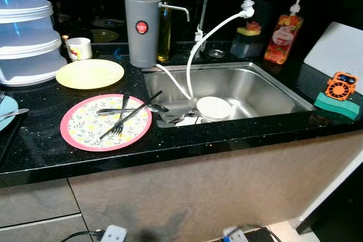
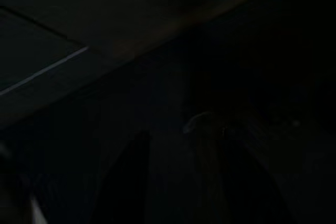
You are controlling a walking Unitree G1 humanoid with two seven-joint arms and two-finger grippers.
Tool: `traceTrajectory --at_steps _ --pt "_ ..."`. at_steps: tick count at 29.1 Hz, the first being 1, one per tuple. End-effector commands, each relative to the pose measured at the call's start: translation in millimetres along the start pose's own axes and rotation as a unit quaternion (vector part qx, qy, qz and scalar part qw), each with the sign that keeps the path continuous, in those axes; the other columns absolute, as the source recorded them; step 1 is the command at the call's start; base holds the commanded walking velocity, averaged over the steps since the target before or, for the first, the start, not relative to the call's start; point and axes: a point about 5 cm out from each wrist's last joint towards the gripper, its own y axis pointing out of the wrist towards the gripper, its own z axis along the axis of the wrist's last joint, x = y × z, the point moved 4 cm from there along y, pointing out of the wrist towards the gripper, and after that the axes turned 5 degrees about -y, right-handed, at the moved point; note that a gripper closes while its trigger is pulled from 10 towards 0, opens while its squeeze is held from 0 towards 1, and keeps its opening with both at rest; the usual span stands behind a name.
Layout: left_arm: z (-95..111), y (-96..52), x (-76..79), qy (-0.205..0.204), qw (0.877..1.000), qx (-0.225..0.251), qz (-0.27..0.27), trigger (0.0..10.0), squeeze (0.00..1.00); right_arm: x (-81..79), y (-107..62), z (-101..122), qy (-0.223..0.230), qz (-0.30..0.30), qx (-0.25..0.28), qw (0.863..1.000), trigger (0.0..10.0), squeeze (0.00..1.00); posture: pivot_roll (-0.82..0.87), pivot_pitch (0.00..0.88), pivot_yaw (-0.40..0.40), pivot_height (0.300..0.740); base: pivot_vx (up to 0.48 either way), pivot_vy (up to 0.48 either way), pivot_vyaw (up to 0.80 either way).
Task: Kitchen organization
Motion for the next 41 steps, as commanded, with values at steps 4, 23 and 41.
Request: traceTrajectory --at_steps 4,23,41 --pt "-3.6 1.5 -6.1 -0.015 1.000 0.010 0.010 10.0 0.00 -5.7 2.5 0.9 0.092 -0.009 0.019 0.996 10.0 0.00 0.06 0.033 -0.005 0.740 0.000 0.000 0.00" --pt "-11.6 -0.4 -26.2 -0.032 0.996 0.060 0.062 10.0 0.00 -16.5 4.1 0.4 0.180 0.006 0.049 0.982 10.0 0.00 0.07 0.070 0.020 0.740 0.000 0.000 0.00" --pt "-1.0 0.3 -22.7 -0.072 0.989 0.121 0.054 10.0 0.00 -11.7 3.0 18.5 0.148 -0.002 0.096 0.984 10.0 0.00 0.04 0.069 -0.021 0.740 0.000 0.000 0.00"
